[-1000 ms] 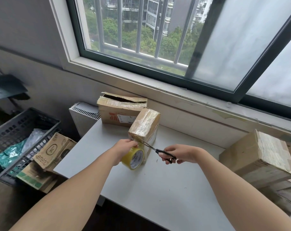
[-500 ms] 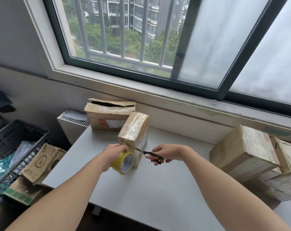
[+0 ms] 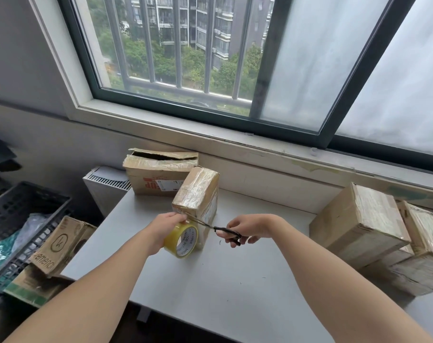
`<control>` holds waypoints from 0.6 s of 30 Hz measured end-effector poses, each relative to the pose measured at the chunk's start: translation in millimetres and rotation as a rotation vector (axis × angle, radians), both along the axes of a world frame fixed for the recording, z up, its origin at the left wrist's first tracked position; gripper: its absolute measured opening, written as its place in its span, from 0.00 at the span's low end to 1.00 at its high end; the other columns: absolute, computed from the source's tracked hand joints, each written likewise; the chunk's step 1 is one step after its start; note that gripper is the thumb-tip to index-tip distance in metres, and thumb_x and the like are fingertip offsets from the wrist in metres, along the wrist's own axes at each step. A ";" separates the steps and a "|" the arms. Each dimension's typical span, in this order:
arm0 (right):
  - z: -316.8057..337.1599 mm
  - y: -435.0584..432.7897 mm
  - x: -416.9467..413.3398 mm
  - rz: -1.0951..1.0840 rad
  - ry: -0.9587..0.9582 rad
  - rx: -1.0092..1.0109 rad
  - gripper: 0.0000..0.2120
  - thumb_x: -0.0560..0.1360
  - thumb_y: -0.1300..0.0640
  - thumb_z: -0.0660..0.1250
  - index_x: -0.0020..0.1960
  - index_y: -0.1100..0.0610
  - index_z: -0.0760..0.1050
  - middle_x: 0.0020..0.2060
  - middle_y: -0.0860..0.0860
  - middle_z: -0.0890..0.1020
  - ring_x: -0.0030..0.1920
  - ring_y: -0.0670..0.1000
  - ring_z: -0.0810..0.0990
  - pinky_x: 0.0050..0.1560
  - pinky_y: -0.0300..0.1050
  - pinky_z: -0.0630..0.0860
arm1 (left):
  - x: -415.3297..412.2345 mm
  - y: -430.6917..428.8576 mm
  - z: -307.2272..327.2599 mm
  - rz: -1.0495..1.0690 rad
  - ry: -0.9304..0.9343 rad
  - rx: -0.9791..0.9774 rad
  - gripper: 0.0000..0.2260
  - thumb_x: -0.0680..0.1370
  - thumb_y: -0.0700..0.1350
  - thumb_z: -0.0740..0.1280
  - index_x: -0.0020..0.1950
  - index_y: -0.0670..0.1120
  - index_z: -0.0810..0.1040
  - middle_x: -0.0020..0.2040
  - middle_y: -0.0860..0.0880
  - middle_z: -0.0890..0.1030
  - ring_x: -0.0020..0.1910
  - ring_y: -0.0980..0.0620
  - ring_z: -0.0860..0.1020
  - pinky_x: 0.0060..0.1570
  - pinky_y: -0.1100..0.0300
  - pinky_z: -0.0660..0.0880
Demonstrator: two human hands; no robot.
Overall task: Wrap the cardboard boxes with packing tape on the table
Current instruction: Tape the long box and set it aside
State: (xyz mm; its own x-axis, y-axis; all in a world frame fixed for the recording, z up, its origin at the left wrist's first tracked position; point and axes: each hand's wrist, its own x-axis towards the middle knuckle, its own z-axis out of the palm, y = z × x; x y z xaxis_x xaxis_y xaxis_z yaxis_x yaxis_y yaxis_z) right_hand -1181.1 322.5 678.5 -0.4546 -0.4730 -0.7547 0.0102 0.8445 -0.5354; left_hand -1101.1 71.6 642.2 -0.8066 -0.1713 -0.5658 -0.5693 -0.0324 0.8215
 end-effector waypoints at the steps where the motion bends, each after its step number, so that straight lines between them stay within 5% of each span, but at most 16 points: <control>1: -1.6 -0.2 1.0 -0.011 -0.024 -0.023 0.30 0.67 0.25 0.68 0.51 0.50 0.79 0.40 0.44 0.82 0.43 0.49 0.73 0.47 0.45 0.68 | 0.2 1.1 0.1 -0.004 -0.006 -0.022 0.07 0.81 0.47 0.71 0.51 0.44 0.83 0.43 0.46 0.83 0.40 0.48 0.80 0.37 0.60 0.74; 18: -10.0 -3.4 5.8 -0.100 -0.129 -0.152 0.26 0.72 0.28 0.66 0.53 0.51 0.77 0.41 0.46 0.80 0.38 0.45 0.72 0.43 0.41 0.67 | 7.0 -4.0 -1.5 -0.033 -0.020 -0.017 0.07 0.80 0.48 0.72 0.49 0.44 0.83 0.42 0.46 0.82 0.39 0.48 0.79 0.41 0.59 0.73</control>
